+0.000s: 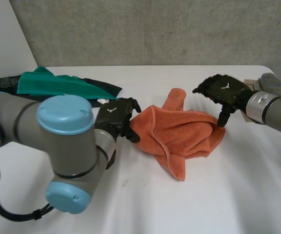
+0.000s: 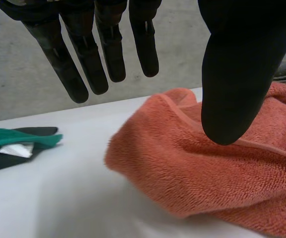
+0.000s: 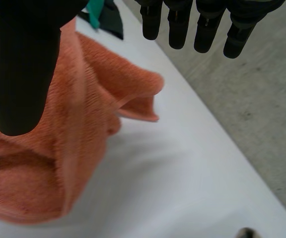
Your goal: Fold the laundry.
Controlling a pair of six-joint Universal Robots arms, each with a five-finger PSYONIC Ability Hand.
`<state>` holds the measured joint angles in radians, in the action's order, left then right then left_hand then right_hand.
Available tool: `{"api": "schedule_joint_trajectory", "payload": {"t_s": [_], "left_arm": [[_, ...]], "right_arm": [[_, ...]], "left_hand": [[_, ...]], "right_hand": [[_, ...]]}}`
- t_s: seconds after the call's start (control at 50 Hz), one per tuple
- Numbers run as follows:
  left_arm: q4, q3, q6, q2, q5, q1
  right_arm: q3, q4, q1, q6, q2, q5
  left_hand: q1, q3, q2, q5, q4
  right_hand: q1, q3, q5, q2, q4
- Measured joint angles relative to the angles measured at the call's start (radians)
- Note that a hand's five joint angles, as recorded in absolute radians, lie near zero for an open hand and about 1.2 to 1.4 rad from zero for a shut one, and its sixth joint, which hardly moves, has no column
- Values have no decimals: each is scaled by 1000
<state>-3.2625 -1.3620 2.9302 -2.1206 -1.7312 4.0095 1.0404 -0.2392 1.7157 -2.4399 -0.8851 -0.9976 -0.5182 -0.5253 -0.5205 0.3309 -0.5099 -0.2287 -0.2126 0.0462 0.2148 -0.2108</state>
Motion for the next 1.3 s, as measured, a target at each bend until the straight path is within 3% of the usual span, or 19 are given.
{"api": "schedule_joint_trajectory", "payload": {"t_s": [0.28, 0.44, 0.5, 0.52, 0.58, 0.84, 1.02, 1.16, 1.3], "left_arm": [[-62, 222, 9, -242, -16, -81], [-82, 305, 24, -335, -56, -87], [-82, 324, 51, -354, -69, -84], [-82, 328, 75, -360, -78, -81], [-82, 322, 126, -355, -93, -74], [-110, 155, 270, -35, -118, -47], [-88, 66, 367, 217, -101, 103], [19, 56, 395, 234, -38, 173], [95, 90, 400, 94, 44, 236]], "right_arm": [[49, 29, 5, -10, 96, -54], [57, 52, 7, -14, 121, -69], [58, 57, 7, -15, 120, -69], [58, 60, 6, -15, 117, -69], [58, 64, 5, -15, 108, -72], [85, 56, 6, -35, -138, -135], [115, -81, 0, -63, -440, -130], [115, -216, 4, -35, -517, -118], [93, -233, 63, 35, -400, -146]], "left_hand": [[4, 15, 10, -14, 14], [-39, -26, -30, 48, -42], [-138, -110, -115, 131, -128], [-465, -424, -432, 420, -427], [-618, -637, -646, 622, -659], [-618, -663, -670, 623, -687], [-618, -667, -675, 623, -688], [-618, -667, -675, 623, -688], [-618, -667, -676, 623, -688]], "right_hand": [[-372, -386, 378, 382, -386], [-824, -934, 917, 939, -943], [-825, -963, 931, 954, -980], [-825, -964, 931, 954, -983], [-825, -964, 931, 954, -983], [-825, -972, 937, 954, -986], [-825, -978, 941, 954, -986], [-825, -978, 948, 954, -987], [-825, -978, 952, 954, -987]]}}
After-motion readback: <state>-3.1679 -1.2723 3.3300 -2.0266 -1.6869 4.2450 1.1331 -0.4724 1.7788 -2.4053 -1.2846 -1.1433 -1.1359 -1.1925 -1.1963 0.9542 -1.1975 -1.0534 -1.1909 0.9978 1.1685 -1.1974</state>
